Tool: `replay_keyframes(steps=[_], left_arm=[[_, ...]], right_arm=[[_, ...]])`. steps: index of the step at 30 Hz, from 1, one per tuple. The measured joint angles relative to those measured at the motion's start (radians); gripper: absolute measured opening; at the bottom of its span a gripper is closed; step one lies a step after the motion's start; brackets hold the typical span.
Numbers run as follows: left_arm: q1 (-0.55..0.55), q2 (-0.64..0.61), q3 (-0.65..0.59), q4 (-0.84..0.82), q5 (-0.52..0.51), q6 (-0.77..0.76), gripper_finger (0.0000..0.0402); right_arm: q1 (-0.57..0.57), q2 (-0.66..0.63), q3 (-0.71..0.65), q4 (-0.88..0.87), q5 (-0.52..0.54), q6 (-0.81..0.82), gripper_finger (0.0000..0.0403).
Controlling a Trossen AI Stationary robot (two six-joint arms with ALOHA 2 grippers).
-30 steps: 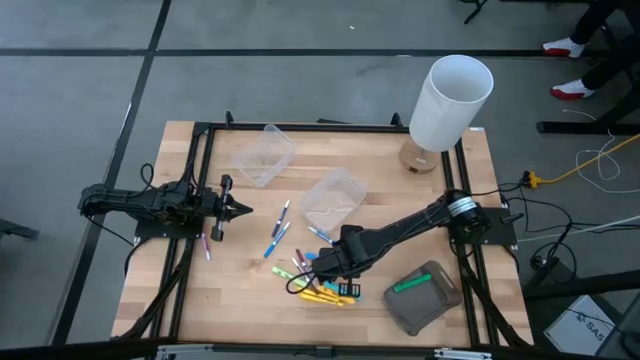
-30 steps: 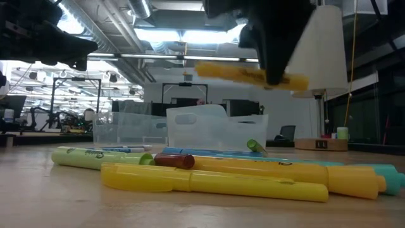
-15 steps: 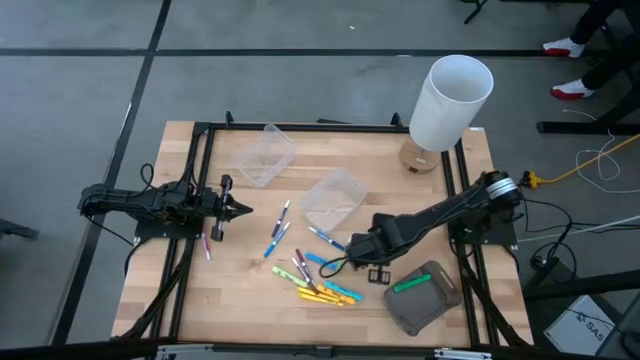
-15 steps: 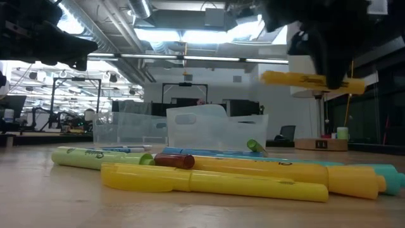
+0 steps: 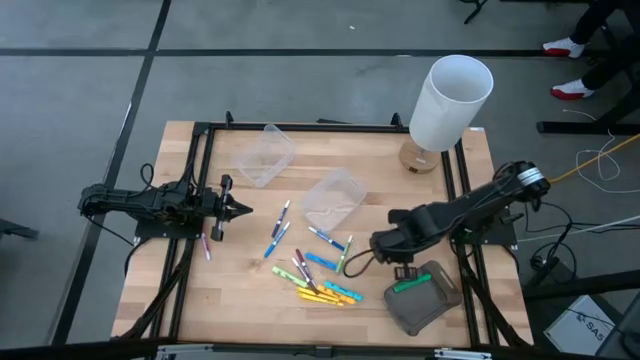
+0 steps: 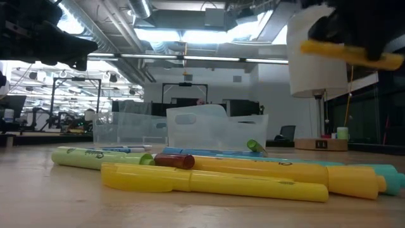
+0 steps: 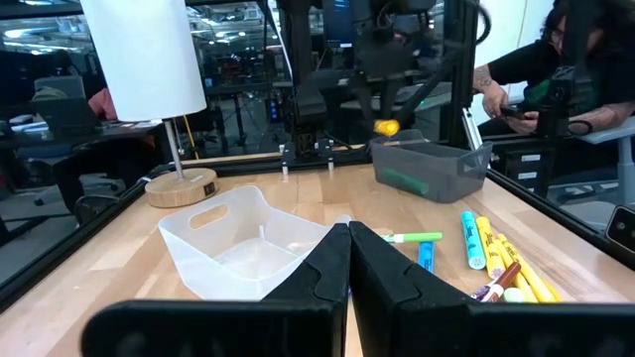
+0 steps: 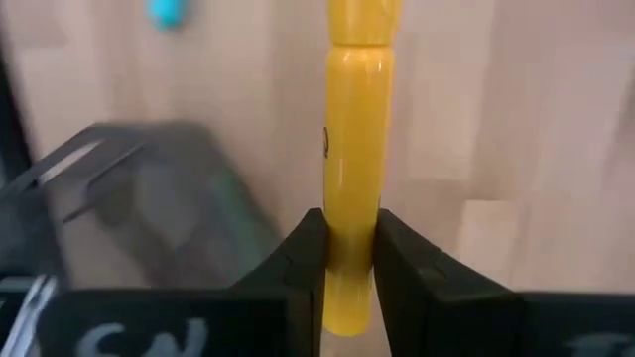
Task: Pick & Place Markers
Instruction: Put the top yellow highlighter into the black bin
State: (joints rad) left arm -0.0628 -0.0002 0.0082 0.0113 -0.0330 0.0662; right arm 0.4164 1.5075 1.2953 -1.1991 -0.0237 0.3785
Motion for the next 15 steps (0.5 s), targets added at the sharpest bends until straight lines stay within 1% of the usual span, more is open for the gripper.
replay_keyframes(steps=[6, 15], left_arm=[[0.000, 0.000, 0.000, 0.000, 0.000, 0.000, 0.0004], [0.000, 0.000, 0.000, 0.000, 0.000, 0.000, 0.0004]], right_arm=[[0.065, -0.032, 0.000, -0.021, -0.076, -0.049, 0.0064], [0.196, -0.033, -0.001, -0.092, -0.079, -0.075, 0.0064]])
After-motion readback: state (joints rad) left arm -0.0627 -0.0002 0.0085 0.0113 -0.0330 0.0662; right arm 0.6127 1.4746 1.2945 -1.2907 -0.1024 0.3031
